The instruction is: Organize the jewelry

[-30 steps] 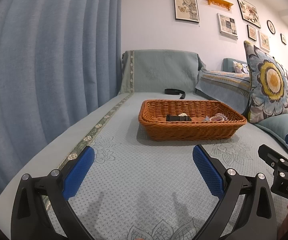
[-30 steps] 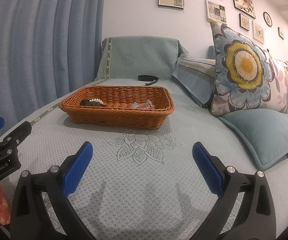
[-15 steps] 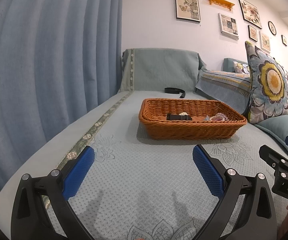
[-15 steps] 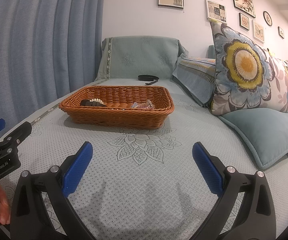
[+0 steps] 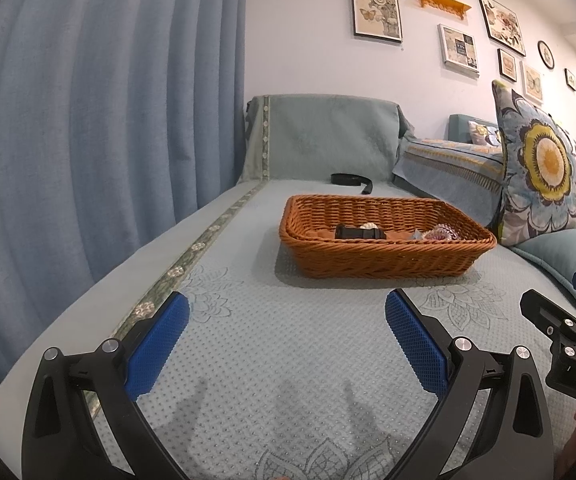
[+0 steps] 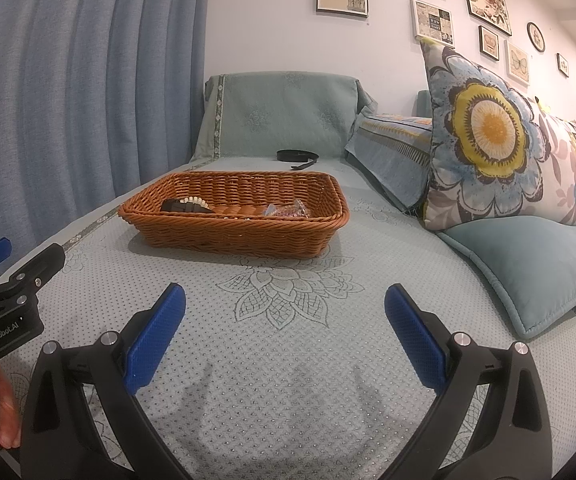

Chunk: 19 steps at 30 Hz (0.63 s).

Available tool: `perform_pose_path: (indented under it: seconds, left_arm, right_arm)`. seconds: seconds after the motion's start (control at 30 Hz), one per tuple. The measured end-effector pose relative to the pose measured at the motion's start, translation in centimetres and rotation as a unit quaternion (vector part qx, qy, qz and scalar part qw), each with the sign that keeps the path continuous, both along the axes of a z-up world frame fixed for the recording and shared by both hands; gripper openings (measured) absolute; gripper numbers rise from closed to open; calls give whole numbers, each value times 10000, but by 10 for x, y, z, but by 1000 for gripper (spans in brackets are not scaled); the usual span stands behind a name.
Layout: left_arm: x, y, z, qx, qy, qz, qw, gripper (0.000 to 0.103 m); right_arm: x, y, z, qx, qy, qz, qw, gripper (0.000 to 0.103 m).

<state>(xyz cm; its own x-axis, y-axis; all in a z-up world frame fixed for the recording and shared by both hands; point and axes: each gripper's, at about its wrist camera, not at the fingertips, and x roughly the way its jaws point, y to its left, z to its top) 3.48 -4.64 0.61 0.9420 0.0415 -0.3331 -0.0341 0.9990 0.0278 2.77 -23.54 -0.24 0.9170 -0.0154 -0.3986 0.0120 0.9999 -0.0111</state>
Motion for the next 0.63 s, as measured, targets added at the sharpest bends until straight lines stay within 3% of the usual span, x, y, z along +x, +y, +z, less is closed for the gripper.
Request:
perform_pose_path:
  seconds: [0.63]
  left_arm:
    - [-2,1,1,-1,-67,-32,10000,95]
  right_arm:
    - [0,1,0,7,5,-1,10000,95]
